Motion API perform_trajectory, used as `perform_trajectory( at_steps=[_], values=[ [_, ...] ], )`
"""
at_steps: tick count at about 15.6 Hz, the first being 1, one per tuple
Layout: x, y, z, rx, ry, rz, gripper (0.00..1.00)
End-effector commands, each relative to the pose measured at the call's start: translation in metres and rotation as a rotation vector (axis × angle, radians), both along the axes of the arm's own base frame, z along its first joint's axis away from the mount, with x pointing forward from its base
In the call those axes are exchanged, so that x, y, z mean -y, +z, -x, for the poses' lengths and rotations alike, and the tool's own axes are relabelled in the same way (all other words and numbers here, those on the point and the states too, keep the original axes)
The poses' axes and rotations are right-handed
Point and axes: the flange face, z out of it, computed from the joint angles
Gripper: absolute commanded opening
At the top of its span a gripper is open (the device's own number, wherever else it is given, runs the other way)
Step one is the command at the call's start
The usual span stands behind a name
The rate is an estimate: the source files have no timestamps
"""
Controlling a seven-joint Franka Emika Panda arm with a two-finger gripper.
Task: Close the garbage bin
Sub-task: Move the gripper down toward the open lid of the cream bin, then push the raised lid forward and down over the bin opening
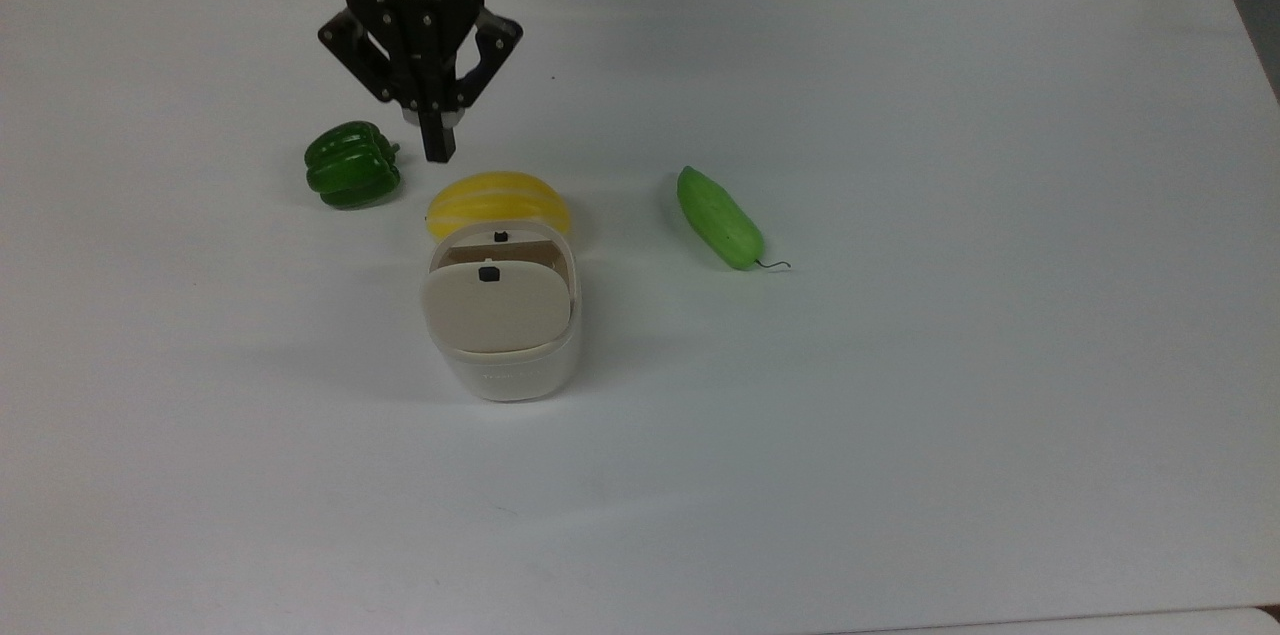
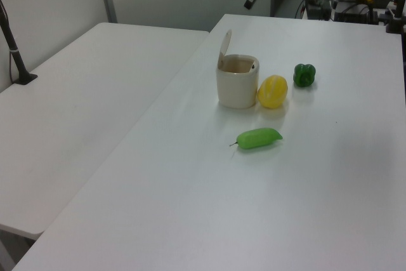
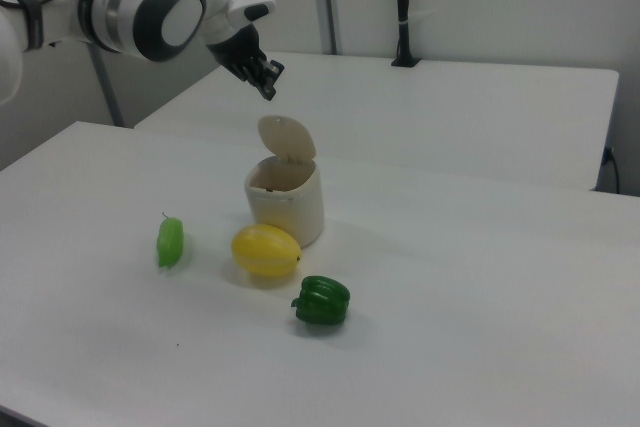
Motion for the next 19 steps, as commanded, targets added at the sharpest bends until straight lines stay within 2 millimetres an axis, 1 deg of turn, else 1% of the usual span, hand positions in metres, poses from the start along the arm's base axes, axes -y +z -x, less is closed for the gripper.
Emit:
perform_trajectory(
  at_steps=[1, 2, 4, 7, 8, 9, 13, 14, 16, 19],
  values=[
    [-0.002, -0.015, -0.013, 0.025, 0.003, 0.0, 0.0],
    [-0.005, -0.022, -0.016, 0.015, 0.006, 0.001, 0.0],
    [-0.017, -0.034, -0.02, -0.002, 0.024, 0.003, 0.0],
    [-0.02, -0.053, -0.025, -0.029, 0.027, 0.006, 0.0],
    [-0.024, -0.057, -0.026, -0.036, 0.033, 0.007, 0.0],
    [-0.025, -0.059, -0.027, -0.039, 0.035, 0.008, 0.0],
    [-0.026, -0.086, -0.034, -0.077, 0.035, 0.011, 0.0],
    [-0.025, -0.089, -0.035, -0.081, 0.033, 0.011, 0.0],
    [-0.025, -0.084, -0.034, -0.075, 0.033, 0.01, 0.0],
    [-0.024, -0.064, -0.029, -0.045, 0.033, 0.008, 0.0]
  ],
)
